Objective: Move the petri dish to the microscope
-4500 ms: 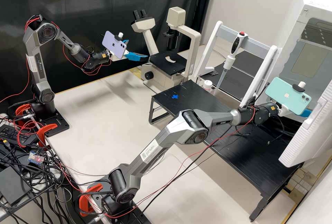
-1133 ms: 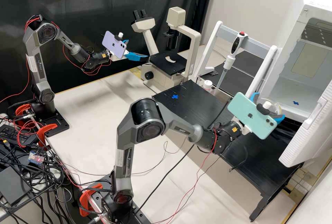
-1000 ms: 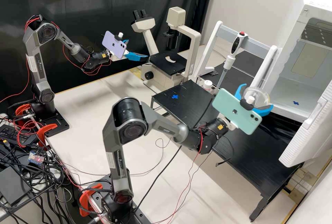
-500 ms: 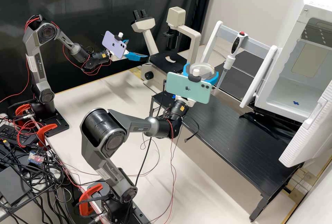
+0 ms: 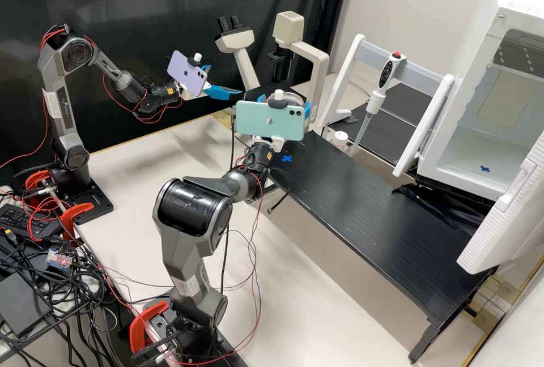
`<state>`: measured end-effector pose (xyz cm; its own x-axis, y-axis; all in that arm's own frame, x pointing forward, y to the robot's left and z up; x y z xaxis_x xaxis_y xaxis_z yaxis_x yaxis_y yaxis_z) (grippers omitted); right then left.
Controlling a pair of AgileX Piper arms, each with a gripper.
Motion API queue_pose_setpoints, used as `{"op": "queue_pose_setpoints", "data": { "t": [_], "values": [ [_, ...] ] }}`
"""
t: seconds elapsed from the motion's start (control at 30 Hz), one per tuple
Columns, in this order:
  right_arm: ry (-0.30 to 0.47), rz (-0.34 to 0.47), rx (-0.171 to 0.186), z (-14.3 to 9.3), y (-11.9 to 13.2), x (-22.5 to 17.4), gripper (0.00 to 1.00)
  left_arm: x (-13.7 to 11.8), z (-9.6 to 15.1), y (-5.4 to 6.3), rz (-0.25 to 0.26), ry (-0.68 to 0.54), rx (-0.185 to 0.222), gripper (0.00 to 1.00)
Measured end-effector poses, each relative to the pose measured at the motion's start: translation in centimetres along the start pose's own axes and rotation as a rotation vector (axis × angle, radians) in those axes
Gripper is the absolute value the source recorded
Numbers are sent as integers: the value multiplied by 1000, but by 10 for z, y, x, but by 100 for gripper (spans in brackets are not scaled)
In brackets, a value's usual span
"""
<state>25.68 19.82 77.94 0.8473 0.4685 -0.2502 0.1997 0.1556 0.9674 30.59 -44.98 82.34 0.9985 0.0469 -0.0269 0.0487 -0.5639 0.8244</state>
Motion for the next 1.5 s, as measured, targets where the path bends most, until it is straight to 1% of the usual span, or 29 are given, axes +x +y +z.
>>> {"op": "queue_pose_setpoints", "data": {
  "t": [0.03,0.13,0.3,0.4,0.43,0.57,0.63,0.67,0.73,0.77,0.9,1.0,1.17,1.5],
  "values": [
    [2,-16,-6,-5,-5,6,0,0,0,0,0,0,0,100],
    [-4,-25,-9,-12,-11,19,0,0,0,0,0,0,0,100],
    [-14,-50,-23,-23,-23,43,0,0,0,0,0,0,0,100],
    [-32,-62,-24,-25,-30,54,0,0,0,0,0,0,0,100],
    [-41,-72,-29,-25,-33,56,0,0,0,0,0,0,0,100],
    [-71,-84,-23,-27,-41,74,0,0,0,0,0,0,0,100],
    [-79,-101,-39,-26,-46,83,0,0,0,0,0,0,0,100],
    [-89,-112,-38,-25,-49,86,0,0,0,0,0,0,0,100],
    [-100,-128,-33,-24,-55,96,0,0,0,0,0,0,0,100],
    [-111,-138,-21,-22,-59,102,0,0,0,0,0,0,0,100],
    [-147,-174,6,-16,-70,116,0,0,0,0,0,0,0,100],
    [-172,-192,7,-13,-77,129,0,0,0,0,0,0,0,100],
    [-206,-208,20,-7,-88,145,0,0,0,0,0,0,0,100],
    [-258,-170,54,0,-99,180,0,0,0,0,0,0,0,100]
  ]
}}
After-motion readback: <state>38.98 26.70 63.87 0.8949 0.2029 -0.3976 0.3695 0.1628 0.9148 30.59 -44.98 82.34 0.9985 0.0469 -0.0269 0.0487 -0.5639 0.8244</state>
